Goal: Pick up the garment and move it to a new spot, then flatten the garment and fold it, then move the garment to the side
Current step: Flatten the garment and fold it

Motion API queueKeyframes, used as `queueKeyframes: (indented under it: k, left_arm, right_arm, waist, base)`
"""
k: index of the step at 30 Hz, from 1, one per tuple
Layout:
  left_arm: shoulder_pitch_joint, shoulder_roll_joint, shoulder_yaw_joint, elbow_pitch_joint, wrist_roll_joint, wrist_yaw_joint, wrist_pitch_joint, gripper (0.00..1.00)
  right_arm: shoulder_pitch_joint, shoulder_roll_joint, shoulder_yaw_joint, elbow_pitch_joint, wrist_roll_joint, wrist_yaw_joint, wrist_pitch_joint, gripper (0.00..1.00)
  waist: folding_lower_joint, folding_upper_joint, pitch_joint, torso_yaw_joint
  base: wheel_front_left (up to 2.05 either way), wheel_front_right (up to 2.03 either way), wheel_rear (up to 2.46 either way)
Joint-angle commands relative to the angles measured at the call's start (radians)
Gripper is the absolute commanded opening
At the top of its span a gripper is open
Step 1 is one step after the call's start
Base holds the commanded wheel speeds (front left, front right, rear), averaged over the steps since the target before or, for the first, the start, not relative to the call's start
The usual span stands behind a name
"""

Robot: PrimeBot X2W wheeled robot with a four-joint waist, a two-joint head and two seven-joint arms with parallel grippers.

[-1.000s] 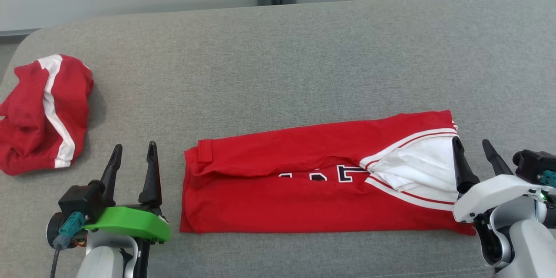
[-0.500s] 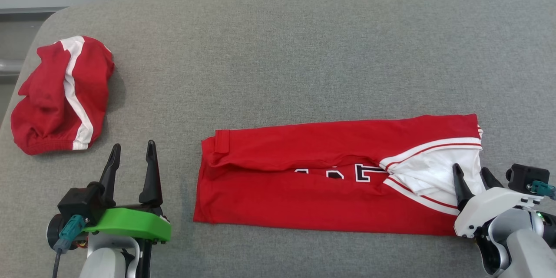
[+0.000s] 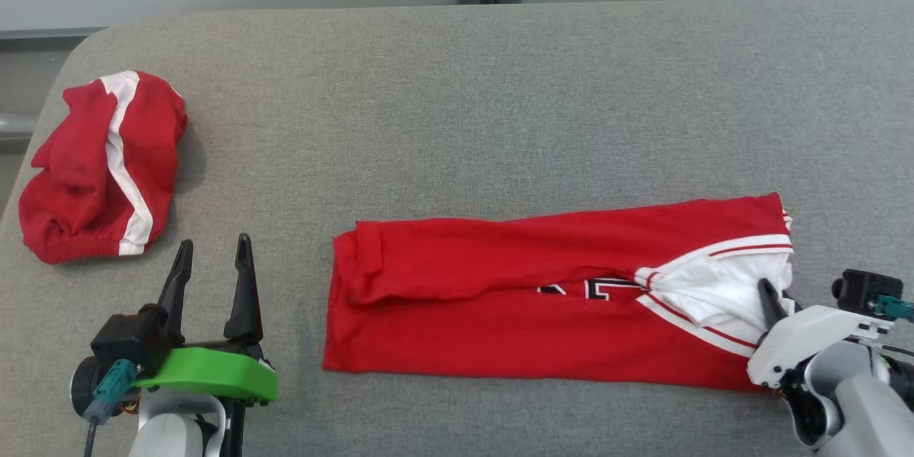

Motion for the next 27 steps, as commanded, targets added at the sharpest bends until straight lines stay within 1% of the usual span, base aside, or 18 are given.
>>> queueKeyframes:
  k: [1,5,6,8,12,18,22,25,27]
  left_arm:
    - [0.020,-0.002,0.007,-0.005,0.002,-0.003,0.000,1.00]
    - [0.035,-0.002,0.014,-0.010,0.008,-0.003,0.000,1.00]
    - [0.042,-0.003,0.016,-0.012,0.009,-0.003,0.000,1.00]
    - [0.048,-0.004,0.019,-0.014,0.011,-0.003,0.000,1.00]
    - [0.055,-0.006,0.020,-0.016,0.012,-0.003,0.000,1.00]
    - [0.068,-0.009,0.022,-0.009,0.012,-0.003,0.000,1.00]
    - [0.072,-0.010,0.024,-0.007,0.015,-0.003,0.000,1.00]
    - [0.074,-0.012,0.022,-0.006,0.014,-0.003,0.000,1.00]
    - [0.074,-0.012,0.018,-0.004,0.013,-0.003,0.000,1.00]
  right_arm:
    - [0.003,-0.032,-0.030,0.017,0.015,-0.005,-0.011,0.00]
    - [-0.007,-0.070,-0.076,0.019,0.031,-0.004,-0.028,0.00]
    - [-0.006,-0.091,-0.096,0.015,0.036,-0.004,-0.027,0.00]
    - [-0.003,-0.107,-0.111,0.006,0.036,-0.004,-0.021,0.00]
    - [0.006,-0.117,-0.140,-0.024,0.051,-0.004,-0.004,0.00]
    - [0.025,-0.084,-0.123,-0.099,0.068,-0.003,0.040,0.00]
    - [0.047,-0.043,-0.096,-0.177,0.108,-0.003,0.080,0.00]
    - [0.060,-0.029,-0.077,-0.245,0.135,-0.003,0.116,0.00]
    - [0.069,-0.008,-0.062,-0.285,0.155,-0.003,0.137,0.00]
  waist:
    - [0.0000,0.0000,-0.010,-0.009]
    - [0.0000,0.0000,-0.024,-0.023]
    - [0.0000,0.0000,-0.029,-0.031]
    - [0.0000,0.0000,-0.035,-0.040]
    - [0.0000,0.0000,-0.045,-0.056]
    - [0.0000,0.0000,-0.061,-0.082]
    - [0.0000,0.0000,-0.069,-0.092]
    - [0.0000,0.0000,-0.073,-0.095]
    - [0.0000,0.0000,-0.076,-0.093]
  base:
    - [0.00,0.00,0.00]
    - [0.00,0.00,0.00]
    - [0.00,0.00,0.00]
    - [0.00,0.00,0.00]
    - [0.00,0.00,0.00]
    - [0.00,0.00,0.00]
    - [0.00,0.00,0.00]
    - [0.00,0.00,0.00]
    - [0.00,0.00,0.00]
